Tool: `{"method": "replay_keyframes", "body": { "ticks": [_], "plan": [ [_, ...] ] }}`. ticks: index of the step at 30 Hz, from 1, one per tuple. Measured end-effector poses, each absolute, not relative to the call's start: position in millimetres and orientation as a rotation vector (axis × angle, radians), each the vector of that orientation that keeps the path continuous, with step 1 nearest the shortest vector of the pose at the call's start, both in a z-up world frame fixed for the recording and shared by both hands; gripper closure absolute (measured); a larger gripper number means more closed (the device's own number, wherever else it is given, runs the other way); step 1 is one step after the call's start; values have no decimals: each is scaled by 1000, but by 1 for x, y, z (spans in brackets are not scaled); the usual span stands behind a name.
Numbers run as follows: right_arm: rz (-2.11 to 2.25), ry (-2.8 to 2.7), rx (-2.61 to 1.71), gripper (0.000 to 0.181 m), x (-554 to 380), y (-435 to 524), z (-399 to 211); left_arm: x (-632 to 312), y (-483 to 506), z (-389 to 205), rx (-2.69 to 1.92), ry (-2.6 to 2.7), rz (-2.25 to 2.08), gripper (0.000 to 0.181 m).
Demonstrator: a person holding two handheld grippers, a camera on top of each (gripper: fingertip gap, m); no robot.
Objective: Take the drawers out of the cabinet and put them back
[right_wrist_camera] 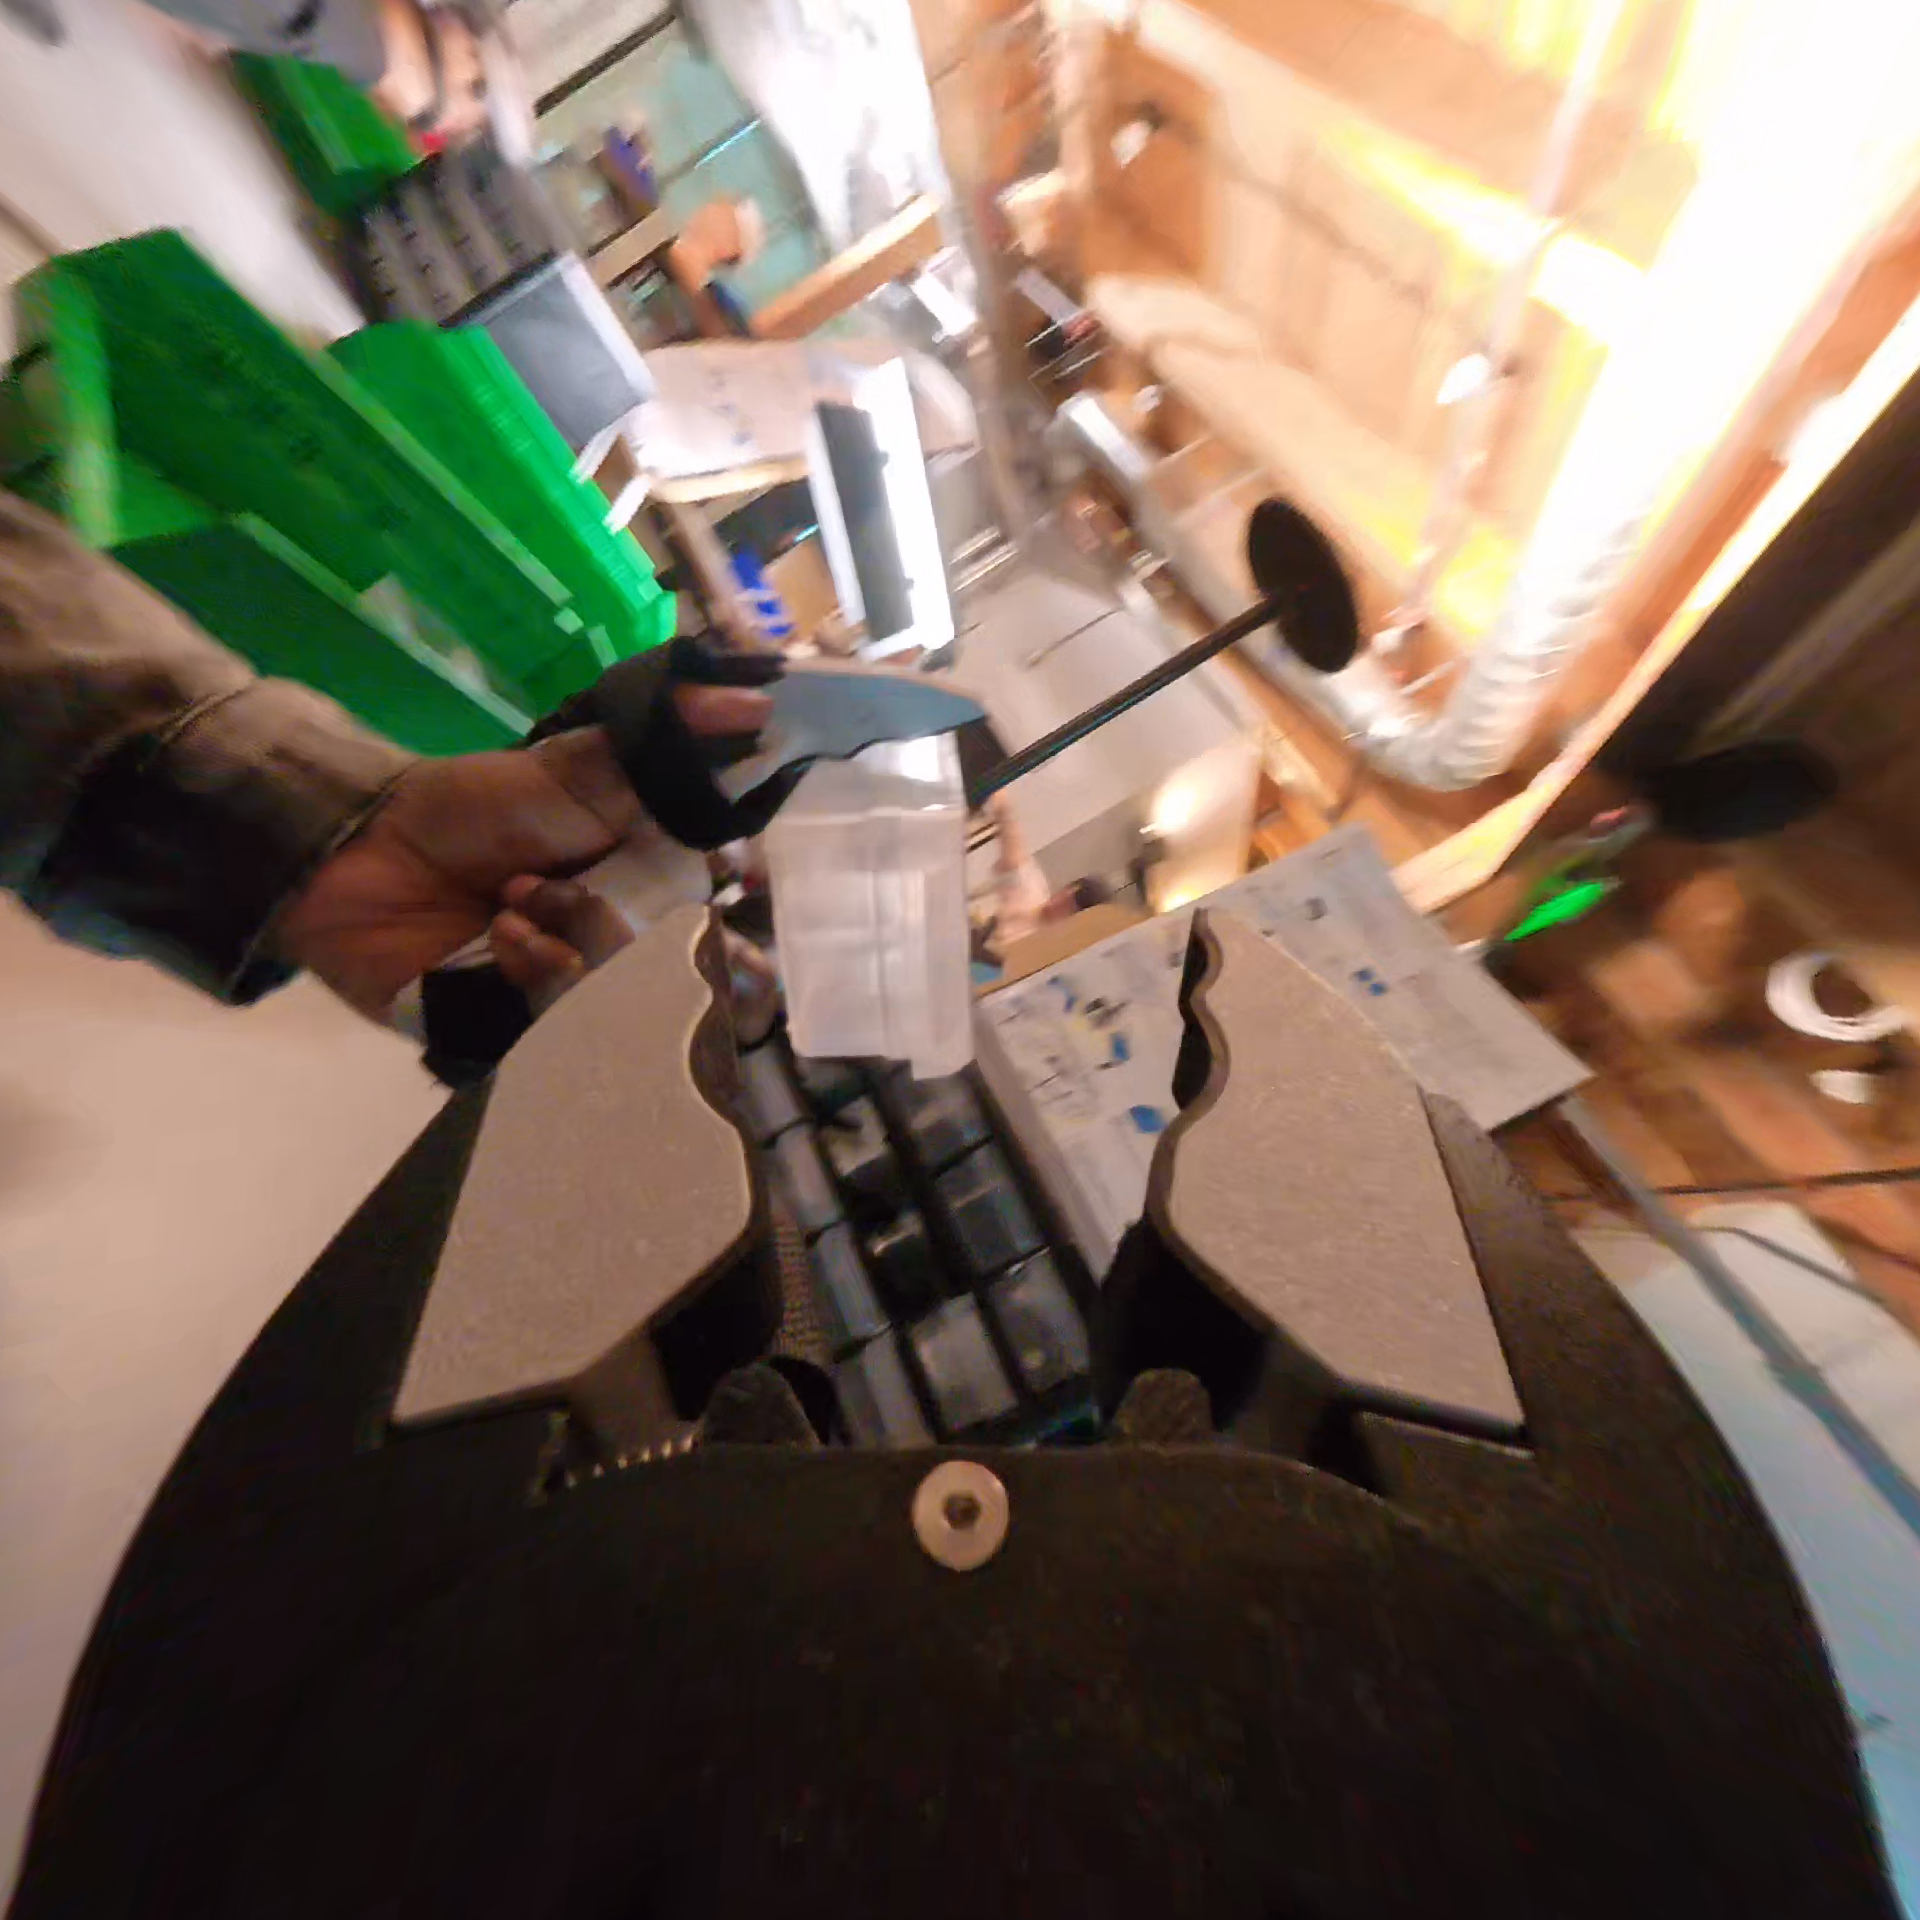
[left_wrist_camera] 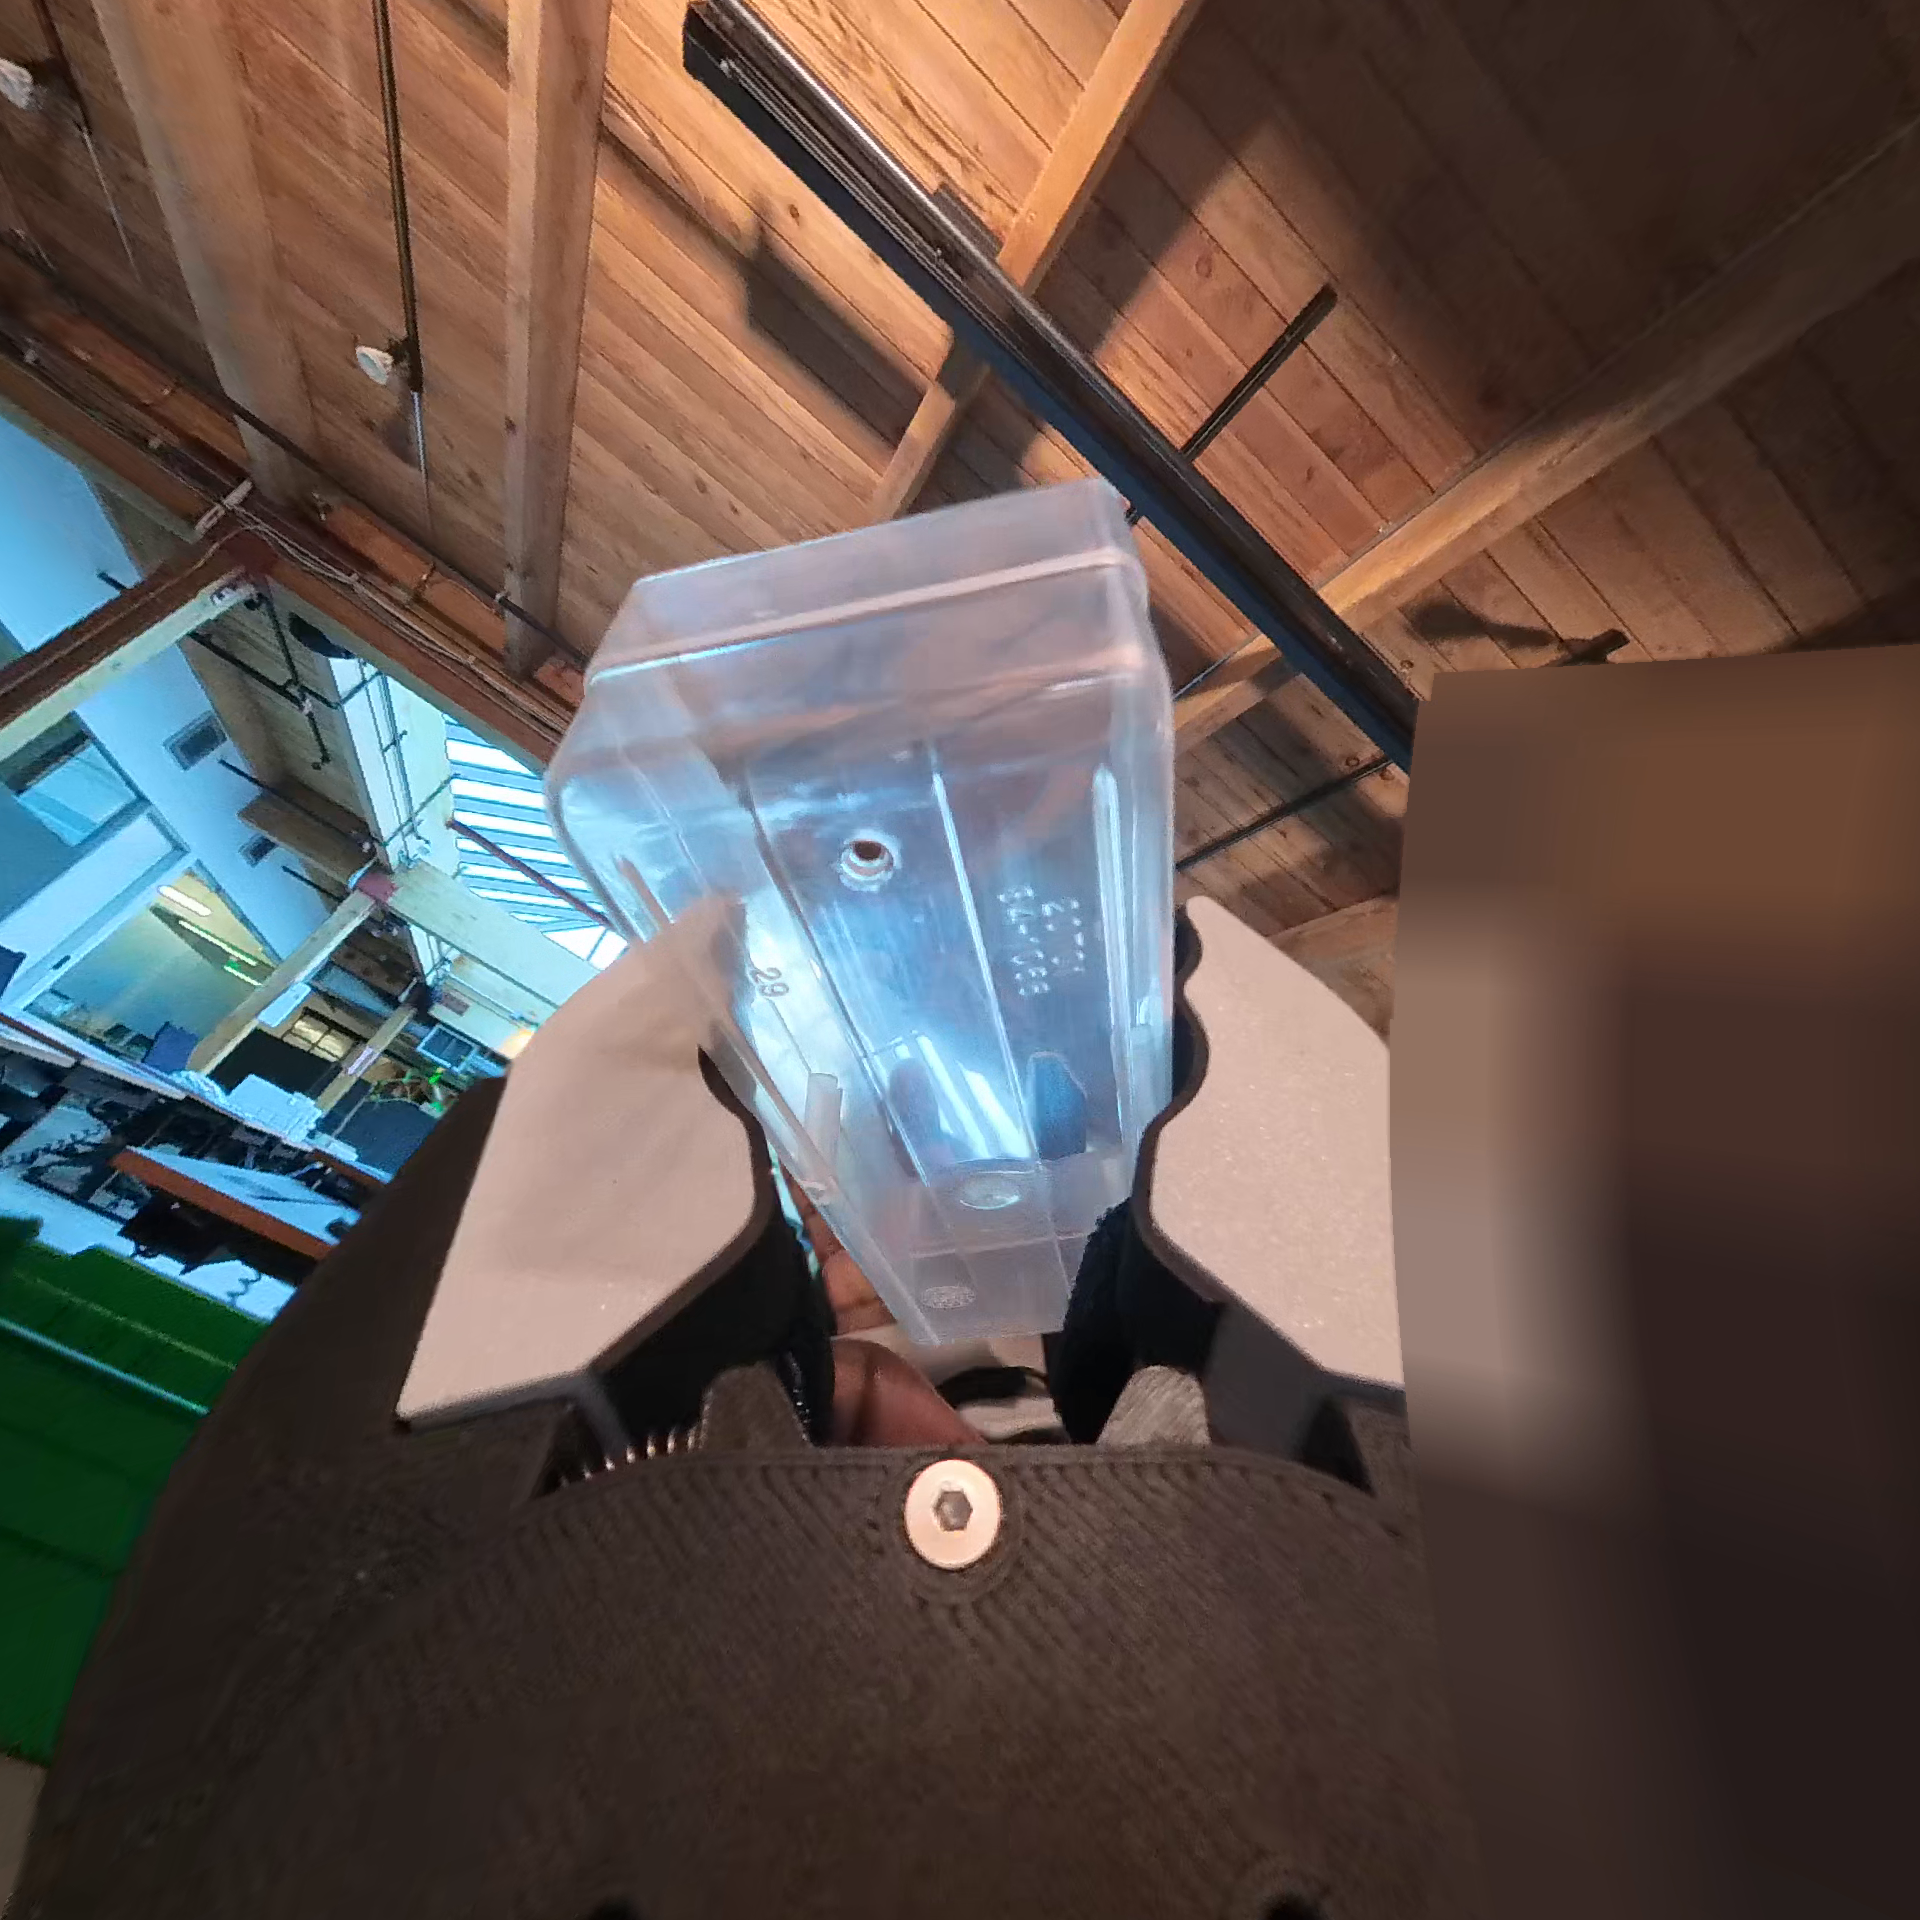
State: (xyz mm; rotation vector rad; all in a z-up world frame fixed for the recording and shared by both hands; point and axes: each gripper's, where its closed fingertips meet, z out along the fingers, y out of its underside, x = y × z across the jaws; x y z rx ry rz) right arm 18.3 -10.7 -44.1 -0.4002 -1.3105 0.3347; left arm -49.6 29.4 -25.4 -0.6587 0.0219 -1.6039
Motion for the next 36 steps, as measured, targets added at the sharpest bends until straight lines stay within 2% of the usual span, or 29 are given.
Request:
{"method": "replay_keyframes", "body": {
  "ticks": [2, 5, 12, 13, 17, 23, 27, 30, 36],
  "plan": [
    [262, -1414, -397, 105, 12, -5, -53, -44, 29, -26, -658, 34, -1621, 103],
    [135, -1474, -295, 138, 4, -7, -62, -36, 28, -26, -674, 65, -1627, 103],
    [-21, -1488, -310, 140, 5, 6, -66, -48, 44, -35, -832, 35, -1560, 98],
    [-71, -1489, -317, 140, 7, 12, -68, -59, 47, -36, -865, 27, -1502, 92],
    [-204, -1541, -381, 139, 17, 37, -82, -135, 85, -51, -1131, -148, -1017, 95],
    [-436, -1577, -482, 140, 11, 85, -108, -225, 136, -52, -1684, -35, -30, 115],
    [-646, -1609, -575, 140, -1, 117, -128, -249, 167, -28, -1882, 250, 643, 162],
    [-712, -1674, -640, 140, -13, 129, -145, -235, 195, -46, -2125, 410, 636, 180],
    [-783, -1702, -730, 139, -29, 141, -149, -233, 217, -88, -2430, 410, 547, 181]
  ]
}}
